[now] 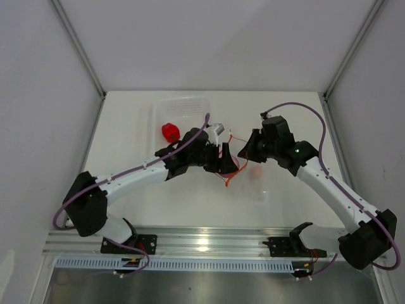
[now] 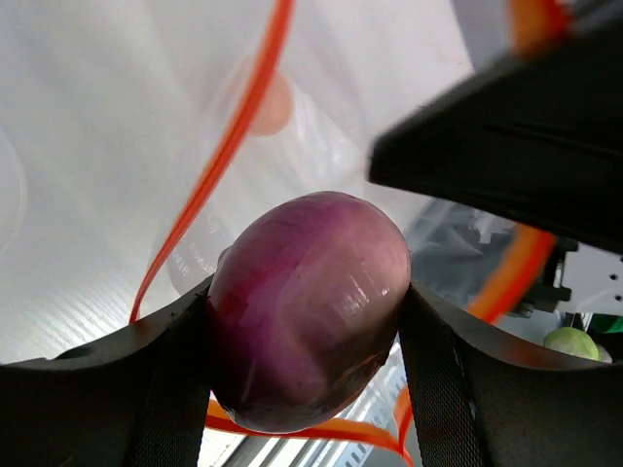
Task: Place the food in the zip-top bag and seal the zipper
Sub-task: Place the fake vegetable in the zipper food storage bag.
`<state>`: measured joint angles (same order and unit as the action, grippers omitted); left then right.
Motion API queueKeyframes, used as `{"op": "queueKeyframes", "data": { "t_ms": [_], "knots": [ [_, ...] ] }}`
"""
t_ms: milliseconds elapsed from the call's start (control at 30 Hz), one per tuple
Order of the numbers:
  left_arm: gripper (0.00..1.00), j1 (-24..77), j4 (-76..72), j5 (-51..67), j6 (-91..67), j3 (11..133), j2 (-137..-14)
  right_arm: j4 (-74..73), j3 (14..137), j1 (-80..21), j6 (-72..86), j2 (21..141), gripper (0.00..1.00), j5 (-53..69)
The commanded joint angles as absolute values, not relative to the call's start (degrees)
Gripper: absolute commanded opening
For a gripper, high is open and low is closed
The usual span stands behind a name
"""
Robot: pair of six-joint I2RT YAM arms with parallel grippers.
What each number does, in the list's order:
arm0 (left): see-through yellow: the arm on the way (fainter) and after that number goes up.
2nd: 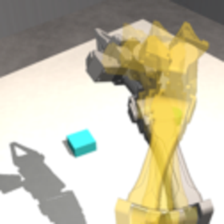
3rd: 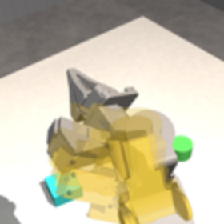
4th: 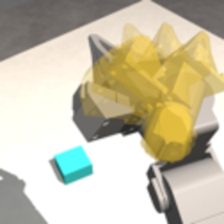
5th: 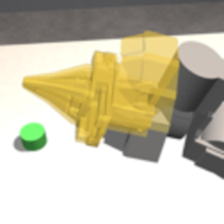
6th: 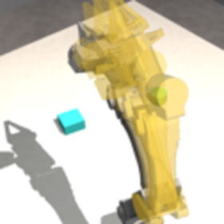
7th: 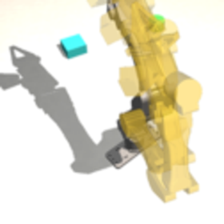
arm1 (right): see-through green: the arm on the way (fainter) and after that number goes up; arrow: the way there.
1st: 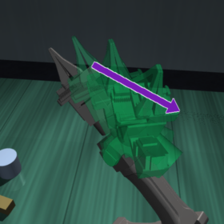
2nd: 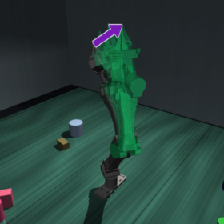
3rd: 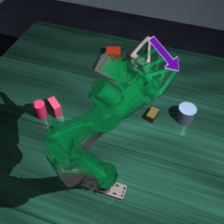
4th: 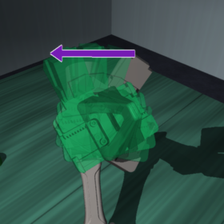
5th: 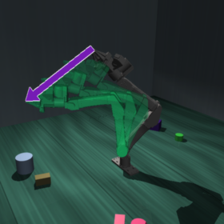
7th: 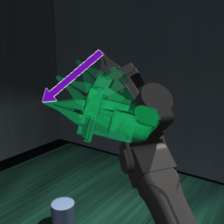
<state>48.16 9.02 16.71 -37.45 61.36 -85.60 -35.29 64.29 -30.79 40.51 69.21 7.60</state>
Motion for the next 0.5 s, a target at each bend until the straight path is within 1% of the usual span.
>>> {"op": "queueKeyframes", "data": {
  "t_ms": [0, 33, 100, 233, 333, 433, 467],
  "knots": [
    [0.67, 48.52, 0.81, 16.96, -34.63, 58.54, -79.46, -33.58, 65.92, -29.89, 40.43, 69.08, 0.0, 8.0],
    [0.73, 48.52, 0.36, 17.05, -33.5, 57.67, -78.5, -33.57, 65.4, -29.88, 40.26, 69.08, 0.0, 8.09],
    [0.93, 48.52, -2.97, 16.88, -32.17, 56.96, -75.51, -33.23, 64.87, -29.62, 40.52, 68.82, 0.0, 8.61],
    [0.99, 48.52, -7.97, 17.4, -28.4, 52.58, -70.32, -31.99, 64.25, -29.44, 40.96, 68.82, 0.0, 9.75],
    [1.0, 48.52, -12.28, 16.35, -27.69, 49.4, -65.59, -31.38, 63.9, -29.53, 41.31, 68.82, 0.0, 10.11],
    [1.0, 48.52, -12.39, 14.07, -27.68, 48.25, -62.24, -30.94, 63.72, -29.7, 41.31, 68.64, 0.0, 10.72],
    [0.99, 48.52, -12.04, 11.37, -28.12, 47.99, -61.27, -30.94, 63.72, -29.62, 41.22, 68.56, 0.0, 10.72]
  ]
}}
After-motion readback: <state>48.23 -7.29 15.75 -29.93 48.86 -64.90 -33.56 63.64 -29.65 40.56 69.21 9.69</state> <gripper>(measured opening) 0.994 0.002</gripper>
